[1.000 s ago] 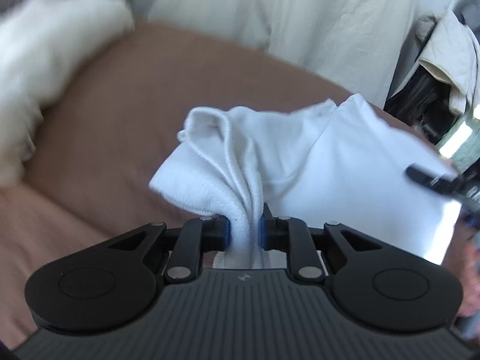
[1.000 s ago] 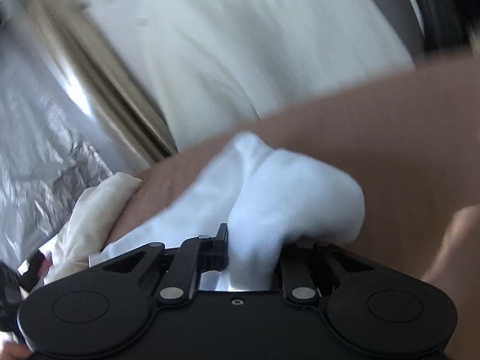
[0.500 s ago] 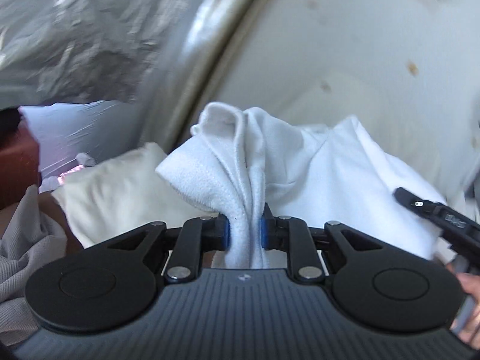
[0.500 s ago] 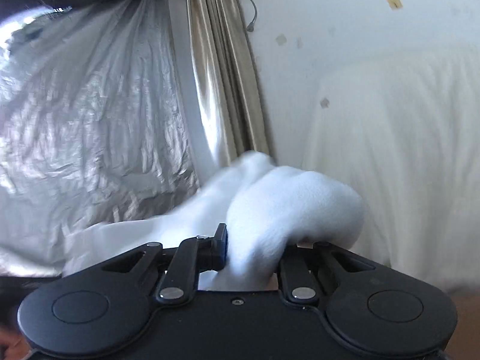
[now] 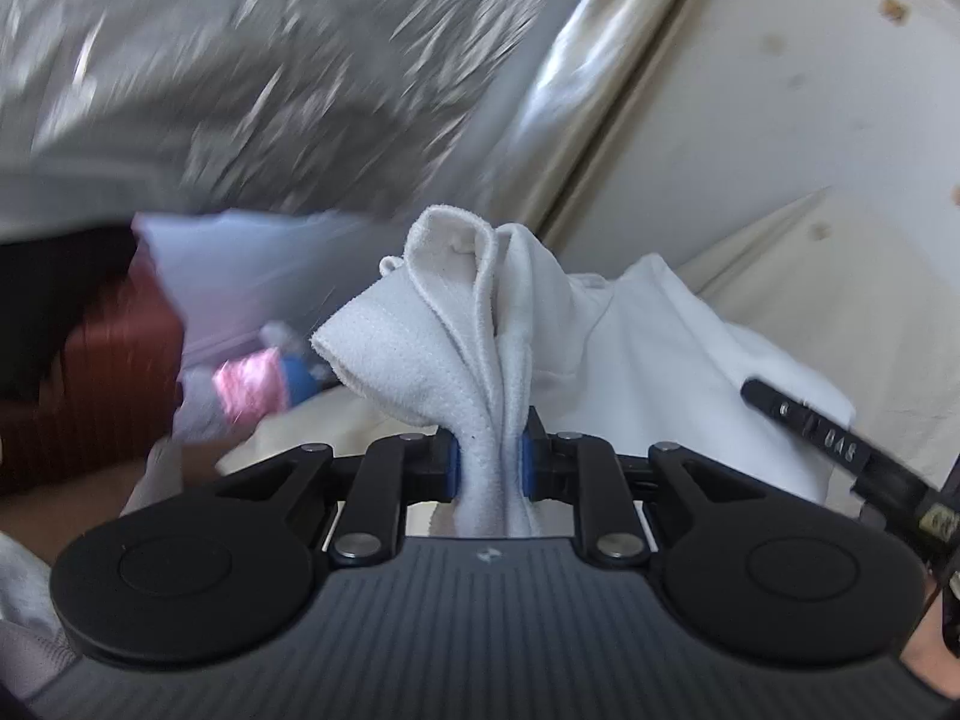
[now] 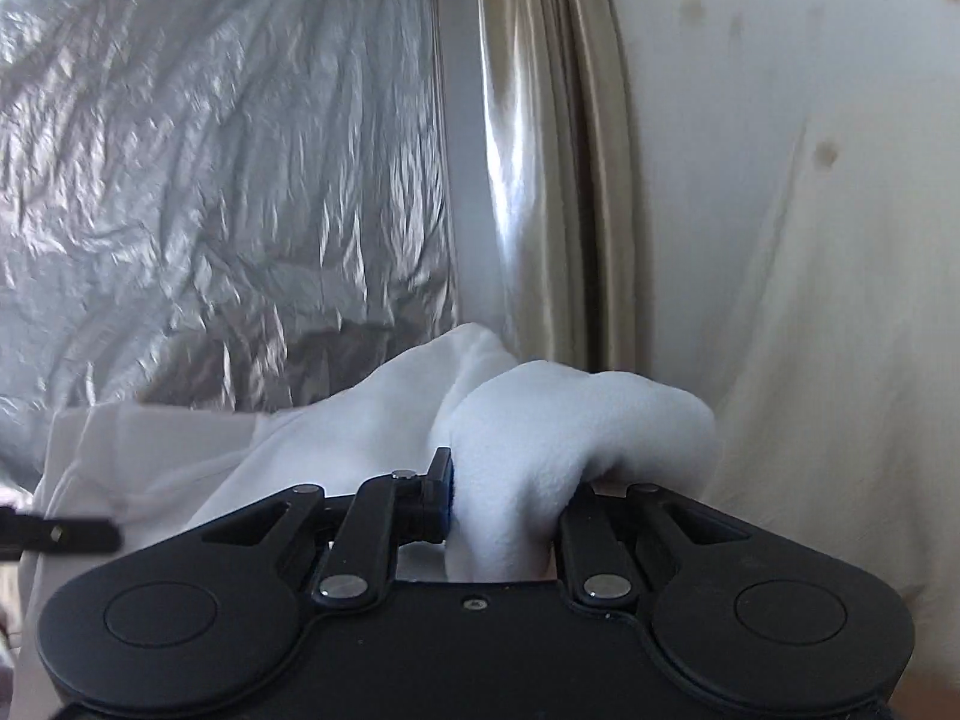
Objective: Fold clothes
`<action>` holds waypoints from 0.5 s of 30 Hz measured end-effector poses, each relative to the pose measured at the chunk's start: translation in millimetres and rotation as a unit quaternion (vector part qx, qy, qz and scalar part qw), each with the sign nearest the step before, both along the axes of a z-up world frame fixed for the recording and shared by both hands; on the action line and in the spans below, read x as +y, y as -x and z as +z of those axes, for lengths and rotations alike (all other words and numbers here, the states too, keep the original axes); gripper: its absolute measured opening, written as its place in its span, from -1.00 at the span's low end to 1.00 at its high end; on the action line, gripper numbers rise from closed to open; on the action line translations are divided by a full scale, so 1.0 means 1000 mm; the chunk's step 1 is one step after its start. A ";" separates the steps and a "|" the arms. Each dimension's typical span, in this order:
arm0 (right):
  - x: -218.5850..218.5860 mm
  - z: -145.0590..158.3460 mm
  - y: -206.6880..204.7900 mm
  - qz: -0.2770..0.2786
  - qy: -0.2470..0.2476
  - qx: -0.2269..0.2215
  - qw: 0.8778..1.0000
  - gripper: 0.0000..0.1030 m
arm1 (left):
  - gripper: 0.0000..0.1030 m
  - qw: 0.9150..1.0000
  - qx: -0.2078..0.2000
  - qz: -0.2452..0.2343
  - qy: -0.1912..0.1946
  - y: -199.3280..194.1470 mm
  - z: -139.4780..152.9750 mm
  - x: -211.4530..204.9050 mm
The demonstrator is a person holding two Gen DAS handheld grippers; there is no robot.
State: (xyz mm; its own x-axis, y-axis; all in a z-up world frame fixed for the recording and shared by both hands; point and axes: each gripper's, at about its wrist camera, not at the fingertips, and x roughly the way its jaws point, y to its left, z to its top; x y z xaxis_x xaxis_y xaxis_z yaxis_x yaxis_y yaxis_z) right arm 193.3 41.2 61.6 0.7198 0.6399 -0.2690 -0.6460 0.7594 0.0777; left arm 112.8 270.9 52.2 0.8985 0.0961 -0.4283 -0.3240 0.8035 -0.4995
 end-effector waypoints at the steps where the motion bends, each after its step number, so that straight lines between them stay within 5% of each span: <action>1: 0.008 -0.013 -0.013 0.004 0.000 0.009 1.000 -0.65 | -0.62 0.999 0.017 0.026 0.021 -0.006 -0.021 0.008; 5: 0.033 -0.094 -0.076 -0.002 0.038 0.126 0.991 -0.43 | -0.14 0.983 0.115 0.089 0.109 -0.028 -0.106 0.040; 7: 0.036 -0.130 -0.092 -0.032 0.045 0.187 0.981 -0.36 | -0.11 0.983 0.095 0.077 0.136 -0.024 -0.114 0.051; 8: 0.035 -0.136 -0.087 -0.037 0.040 0.173 0.983 -0.33 | -0.11 0.983 0.086 0.071 0.148 -0.023 -0.118 0.056; 11: 0.035 -0.144 -0.074 -0.051 0.042 0.133 0.989 -0.22 | -0.17 0.989 0.082 0.082 0.096 -0.017 -0.097 0.053; 15: 0.026 -0.131 -0.054 -0.140 0.063 0.095 0.984 -0.09 | -0.18 0.993 0.077 0.066 0.063 -0.021 -0.082 0.043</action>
